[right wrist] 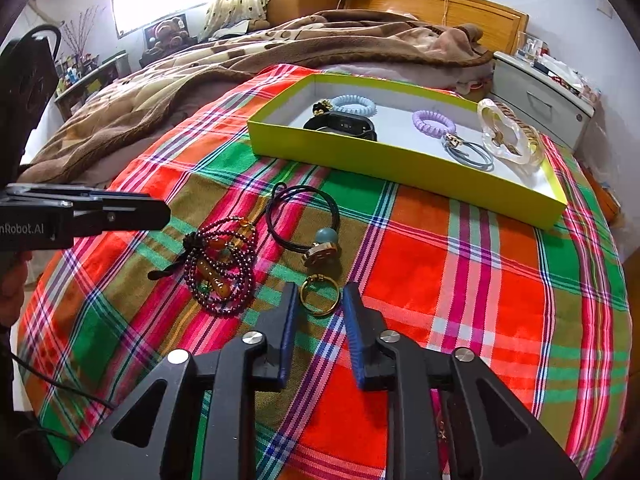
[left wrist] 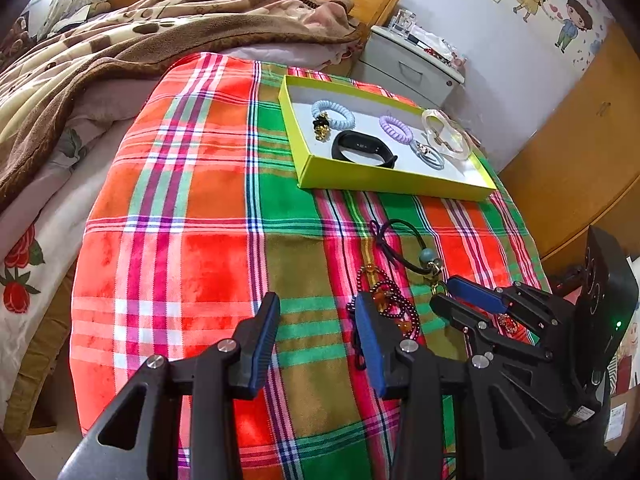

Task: Organize jewelry
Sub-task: 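Move both grippers back to the jewelry lying beside the box, then grasp the maroon beaded bracelet with the left gripper, then grasp the gold ring with the right gripper while the left gripper lifts the beaded bracelet, then carry the beaded bracelet and gold ring into the box and open both grippers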

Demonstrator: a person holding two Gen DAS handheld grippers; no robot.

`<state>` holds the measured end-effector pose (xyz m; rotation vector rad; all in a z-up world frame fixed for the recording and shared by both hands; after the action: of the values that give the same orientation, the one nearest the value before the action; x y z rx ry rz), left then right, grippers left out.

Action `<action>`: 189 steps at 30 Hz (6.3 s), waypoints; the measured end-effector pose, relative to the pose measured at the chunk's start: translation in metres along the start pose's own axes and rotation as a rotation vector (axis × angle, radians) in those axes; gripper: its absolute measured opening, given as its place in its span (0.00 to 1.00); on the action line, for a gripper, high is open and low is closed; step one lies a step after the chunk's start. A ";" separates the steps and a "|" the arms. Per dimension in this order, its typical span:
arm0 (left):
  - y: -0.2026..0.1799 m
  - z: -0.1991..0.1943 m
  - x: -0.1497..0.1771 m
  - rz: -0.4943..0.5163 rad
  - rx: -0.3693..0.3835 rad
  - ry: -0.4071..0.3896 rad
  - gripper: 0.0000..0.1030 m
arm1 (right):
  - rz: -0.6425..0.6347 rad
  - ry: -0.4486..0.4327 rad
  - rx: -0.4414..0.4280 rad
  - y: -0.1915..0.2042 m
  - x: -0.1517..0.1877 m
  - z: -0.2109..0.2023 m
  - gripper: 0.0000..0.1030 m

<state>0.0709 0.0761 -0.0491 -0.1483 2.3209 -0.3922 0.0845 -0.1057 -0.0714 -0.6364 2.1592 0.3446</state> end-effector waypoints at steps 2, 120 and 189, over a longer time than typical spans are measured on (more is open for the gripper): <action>-0.003 0.001 0.001 0.008 0.003 0.004 0.40 | 0.012 -0.004 -0.006 -0.002 0.001 -0.001 0.21; -0.053 0.093 -0.143 0.149 0.063 -0.154 0.08 | 0.155 -0.137 0.112 -0.092 -0.090 0.039 0.21; -0.055 0.077 -0.119 0.151 -0.033 -0.107 0.44 | 0.185 -0.115 0.141 -0.091 -0.082 0.024 0.30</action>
<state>0.2088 0.0322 -0.0013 -0.0092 2.2164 -0.2637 0.1929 -0.1439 -0.0234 -0.3305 2.1148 0.3165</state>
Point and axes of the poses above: each gripper's, at about its wrist camera, not at the fingertips, and z roughly the way its jaws point, y to its left, x to its underside, the point moved 2 cm from there along z, roughly the way its jaws point, and after that the axes turned 14 degrees about -y, right-handed, at the moved point
